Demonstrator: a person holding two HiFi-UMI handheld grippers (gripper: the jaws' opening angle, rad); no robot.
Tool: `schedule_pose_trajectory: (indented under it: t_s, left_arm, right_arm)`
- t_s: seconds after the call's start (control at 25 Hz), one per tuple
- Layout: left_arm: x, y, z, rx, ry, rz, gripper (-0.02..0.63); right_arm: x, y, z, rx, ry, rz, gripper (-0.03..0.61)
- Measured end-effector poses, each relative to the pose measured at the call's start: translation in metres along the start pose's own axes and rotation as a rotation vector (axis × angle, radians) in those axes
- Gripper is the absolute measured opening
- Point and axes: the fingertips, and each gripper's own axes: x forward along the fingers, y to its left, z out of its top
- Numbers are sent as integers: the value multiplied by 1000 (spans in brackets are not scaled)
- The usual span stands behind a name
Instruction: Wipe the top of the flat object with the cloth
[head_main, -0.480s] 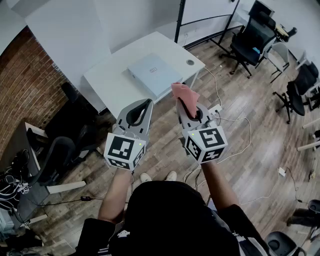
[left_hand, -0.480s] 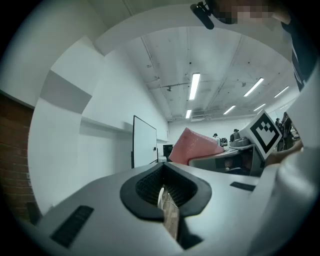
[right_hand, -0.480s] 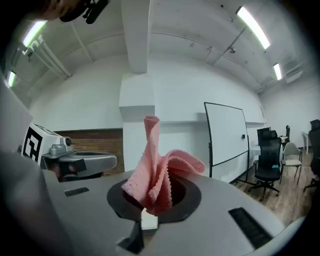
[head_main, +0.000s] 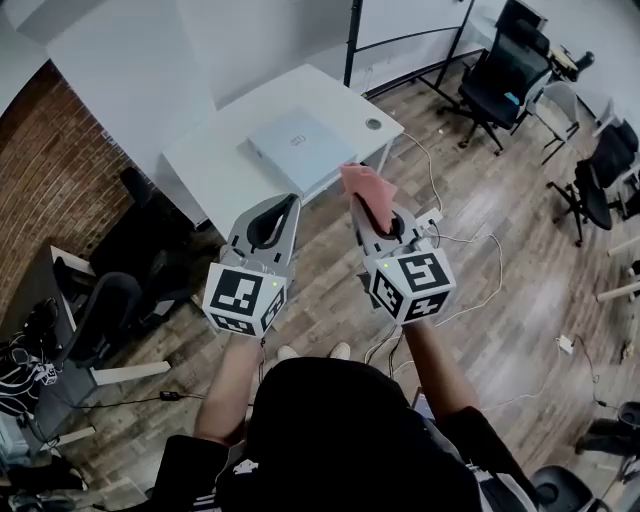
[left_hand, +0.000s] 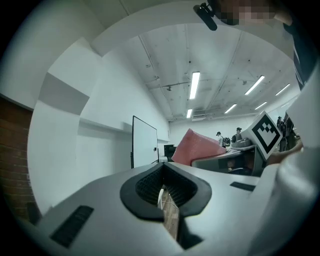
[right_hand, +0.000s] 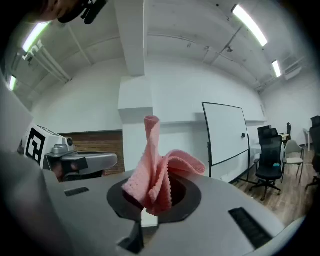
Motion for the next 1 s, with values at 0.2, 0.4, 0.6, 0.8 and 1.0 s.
schedule_pose_trajectory:
  t_s: [0.2,0.4,0.6,0.8,1.0]
  left_arm:
    - [5,-16,-5,6,13,18,12]
    - [8,-25,-12,5,36,48,11]
    - [16,-24,-21,-12,49,49,11]
    - [33,-2,-26,-81,24,52,11]
    - [70,25,-32,-115,13,44,11]
  right_arm:
    - [-12,-16,-8,15,7,9,46]
    - [-16,-29,-16,27,19,29,46]
    - [-4,-39,-26,40,41,31,46]
    - [20,-49,-32,41,53,40,46]
    - [58,-63,-29,35,59,58,45]
